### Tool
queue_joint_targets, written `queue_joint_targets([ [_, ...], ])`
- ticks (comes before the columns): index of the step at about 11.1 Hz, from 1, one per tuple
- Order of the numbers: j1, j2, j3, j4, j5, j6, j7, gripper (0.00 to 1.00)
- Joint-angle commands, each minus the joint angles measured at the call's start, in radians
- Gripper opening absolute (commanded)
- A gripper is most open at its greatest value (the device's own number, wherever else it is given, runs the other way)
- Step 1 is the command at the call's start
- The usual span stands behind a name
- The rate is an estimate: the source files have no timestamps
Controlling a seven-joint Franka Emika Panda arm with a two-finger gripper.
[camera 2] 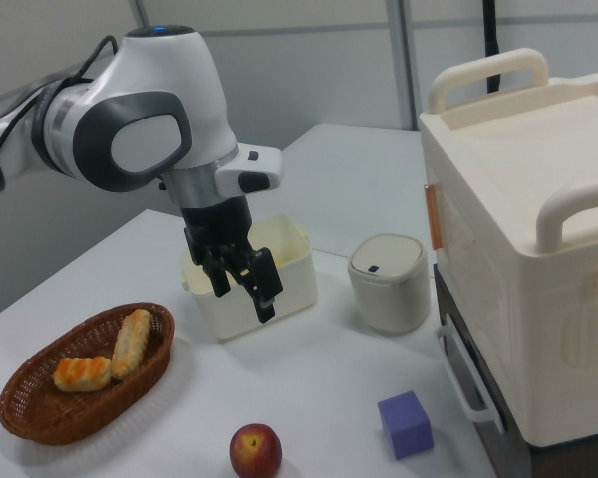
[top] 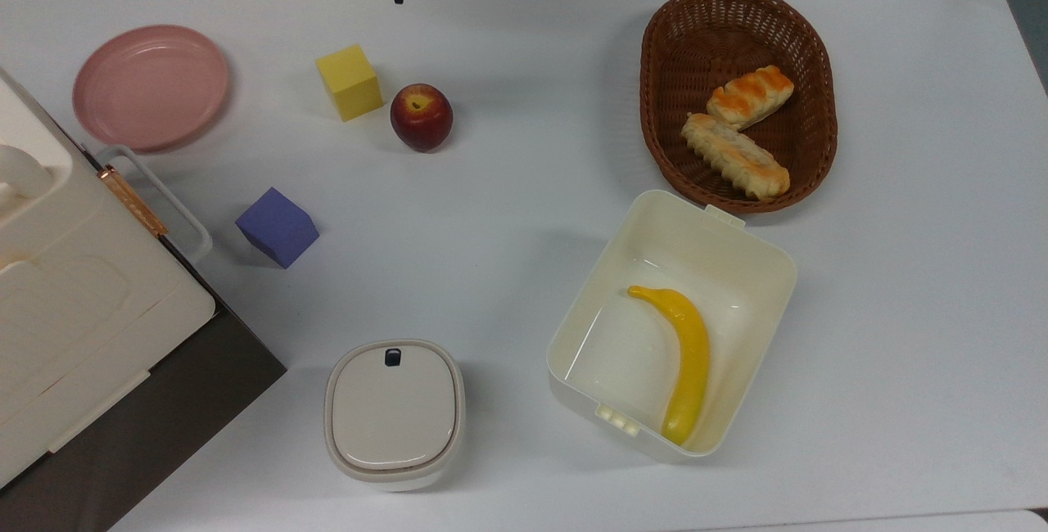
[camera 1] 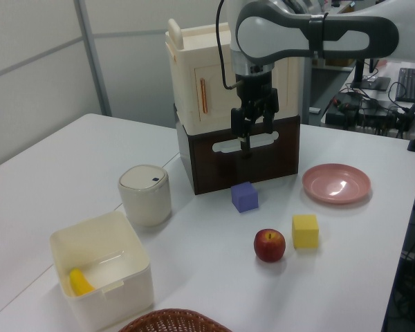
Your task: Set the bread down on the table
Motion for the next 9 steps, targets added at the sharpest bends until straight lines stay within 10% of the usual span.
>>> queue_joint_targets([
  [1,0.005,-0.013,-0.007,-0.018,0.012,0.003,-0.017,1.00],
  [9,0.195,0.072,0.008,-0.027,0.012,0.025,-0.016,1.00],
])
